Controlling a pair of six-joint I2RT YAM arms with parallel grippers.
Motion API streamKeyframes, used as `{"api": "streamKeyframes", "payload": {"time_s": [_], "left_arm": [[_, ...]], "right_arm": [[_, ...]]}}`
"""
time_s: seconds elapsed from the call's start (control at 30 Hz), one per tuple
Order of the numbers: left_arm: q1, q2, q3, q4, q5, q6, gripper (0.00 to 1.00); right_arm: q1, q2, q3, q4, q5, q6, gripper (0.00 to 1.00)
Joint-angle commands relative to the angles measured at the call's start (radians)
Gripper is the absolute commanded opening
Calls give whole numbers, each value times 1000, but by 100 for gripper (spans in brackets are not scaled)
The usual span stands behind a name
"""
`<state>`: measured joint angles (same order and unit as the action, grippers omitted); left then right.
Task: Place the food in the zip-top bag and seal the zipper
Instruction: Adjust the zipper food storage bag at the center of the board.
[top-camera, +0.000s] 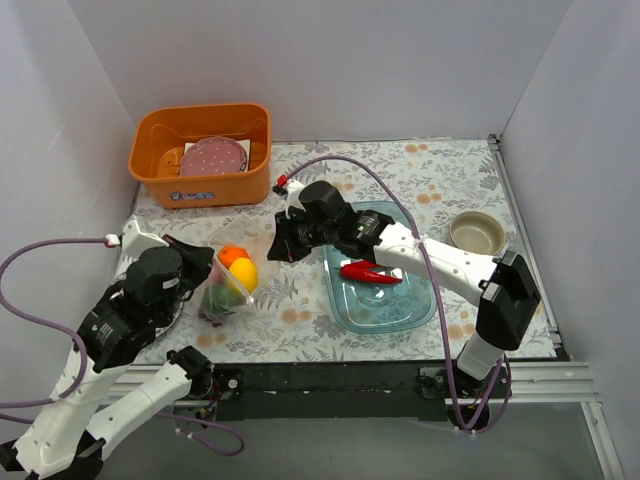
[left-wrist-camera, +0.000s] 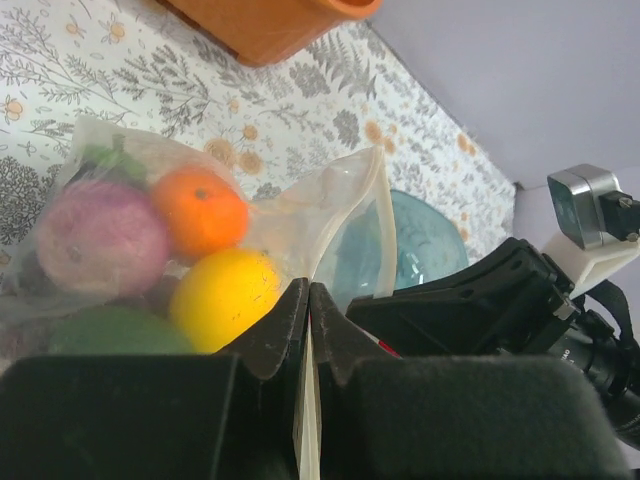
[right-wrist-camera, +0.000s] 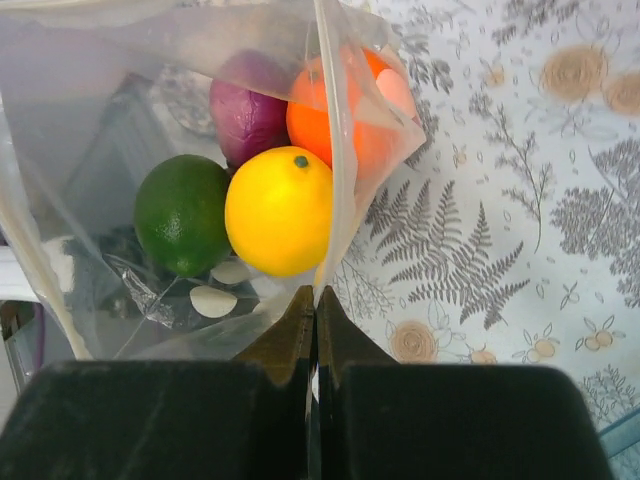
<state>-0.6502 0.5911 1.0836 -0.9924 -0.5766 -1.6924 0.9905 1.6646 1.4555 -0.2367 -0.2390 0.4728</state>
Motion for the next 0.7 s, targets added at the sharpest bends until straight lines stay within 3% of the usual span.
{"api": "streamKeyframes", "payload": {"time_s": [0.0, 0.23, 0.47, 0.67], "left_arm": [[-2, 30, -96, 81, 72, 39, 3], [-3, 105, -241, 153, 196, 11, 0], [-3, 69, -275, 218, 238, 25, 0], [-3, 69, -232, 233, 250, 54, 0]], "right_arm": [[4, -5, -111, 48, 12, 38, 3], [4, -37, -288, 89, 58, 102, 8], [2, -141, -290, 63, 185, 81, 52], [-15, -209, -241, -81, 355, 58, 67]]}}
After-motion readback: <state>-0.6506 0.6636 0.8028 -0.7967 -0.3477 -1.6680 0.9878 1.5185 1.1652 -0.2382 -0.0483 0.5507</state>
